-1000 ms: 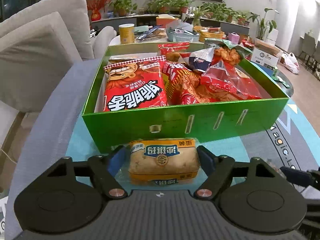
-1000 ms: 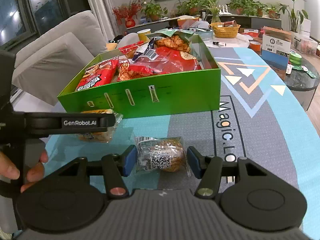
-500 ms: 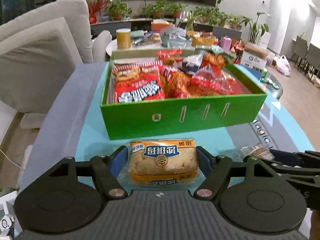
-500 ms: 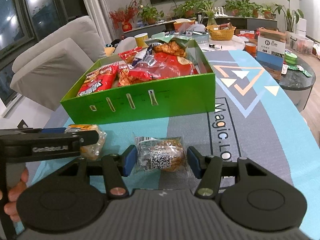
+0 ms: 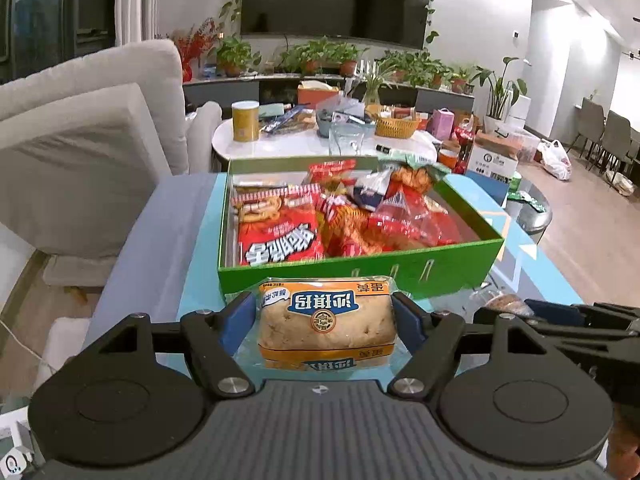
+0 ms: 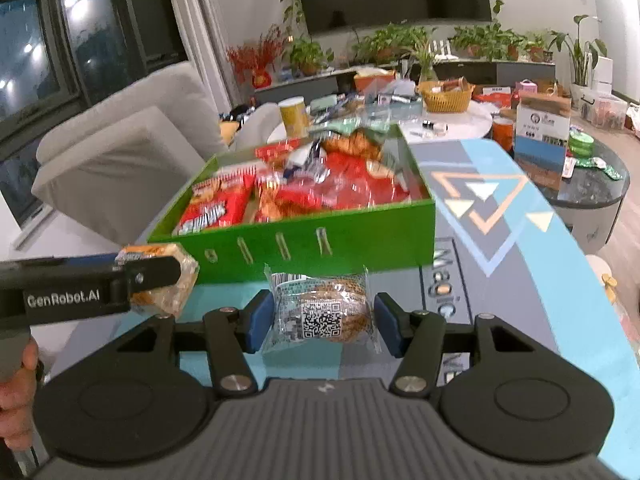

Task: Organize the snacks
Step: 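Carry the square pastry and the round bread over the green box with both grippers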

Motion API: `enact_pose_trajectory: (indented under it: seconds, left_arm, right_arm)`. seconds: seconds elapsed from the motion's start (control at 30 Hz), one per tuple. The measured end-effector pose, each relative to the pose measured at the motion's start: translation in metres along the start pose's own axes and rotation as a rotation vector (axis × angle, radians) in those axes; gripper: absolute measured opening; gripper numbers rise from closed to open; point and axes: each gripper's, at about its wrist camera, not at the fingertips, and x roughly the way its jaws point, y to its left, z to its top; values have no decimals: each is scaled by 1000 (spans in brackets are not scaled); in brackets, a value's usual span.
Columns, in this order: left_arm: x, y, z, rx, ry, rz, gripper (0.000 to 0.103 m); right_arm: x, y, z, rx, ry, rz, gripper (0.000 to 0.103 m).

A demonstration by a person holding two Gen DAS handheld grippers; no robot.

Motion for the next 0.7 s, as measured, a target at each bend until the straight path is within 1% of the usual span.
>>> enact_pose_trajectory:
  seconds: [0.37,0.7]
  left_arm:
    - [5,-9,34,32,-65,-7,70]
    - [26,-19,61,59,-87,-14,70]
  right_arm:
    - [4,-14,42,21,-96,-5,56]
    - [21,-22,71,43,-133,3,56]
